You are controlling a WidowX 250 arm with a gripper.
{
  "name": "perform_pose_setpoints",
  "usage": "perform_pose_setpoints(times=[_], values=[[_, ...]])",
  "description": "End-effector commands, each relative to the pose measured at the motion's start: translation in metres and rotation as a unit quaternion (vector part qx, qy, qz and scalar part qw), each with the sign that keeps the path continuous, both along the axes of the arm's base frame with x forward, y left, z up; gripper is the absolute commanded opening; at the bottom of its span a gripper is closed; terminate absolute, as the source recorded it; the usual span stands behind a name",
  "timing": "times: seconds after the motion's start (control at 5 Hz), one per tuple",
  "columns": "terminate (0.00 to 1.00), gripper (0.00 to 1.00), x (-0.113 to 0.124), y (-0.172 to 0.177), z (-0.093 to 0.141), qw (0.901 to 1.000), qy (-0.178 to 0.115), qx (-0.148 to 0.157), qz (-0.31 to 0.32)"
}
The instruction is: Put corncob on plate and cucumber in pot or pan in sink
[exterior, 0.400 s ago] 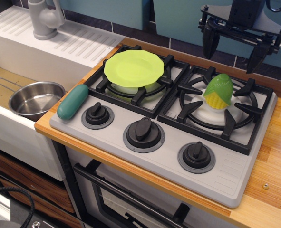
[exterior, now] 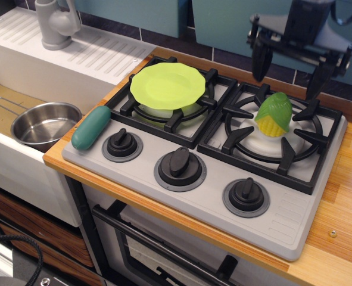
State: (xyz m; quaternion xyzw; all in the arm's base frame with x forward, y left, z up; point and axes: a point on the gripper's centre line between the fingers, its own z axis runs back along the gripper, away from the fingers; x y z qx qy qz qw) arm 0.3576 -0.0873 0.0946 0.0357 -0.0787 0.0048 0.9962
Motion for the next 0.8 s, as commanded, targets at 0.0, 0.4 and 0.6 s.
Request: perform_pose_setpoints(times=[0.0, 0.4, 0.6], values=[[0.0, 1.0, 0.014, 0.001, -0.022, 0.9981, -0.06, -0.014, -0.004], [0.0, 1.0, 0.018, 0.004, -0.032, 0.9974, -0.07, -0.013, -0.009], [0.0, 0.0, 0.02, 0.002, -0.031, 0.9981, -0.062, -0.003, -0.003]])
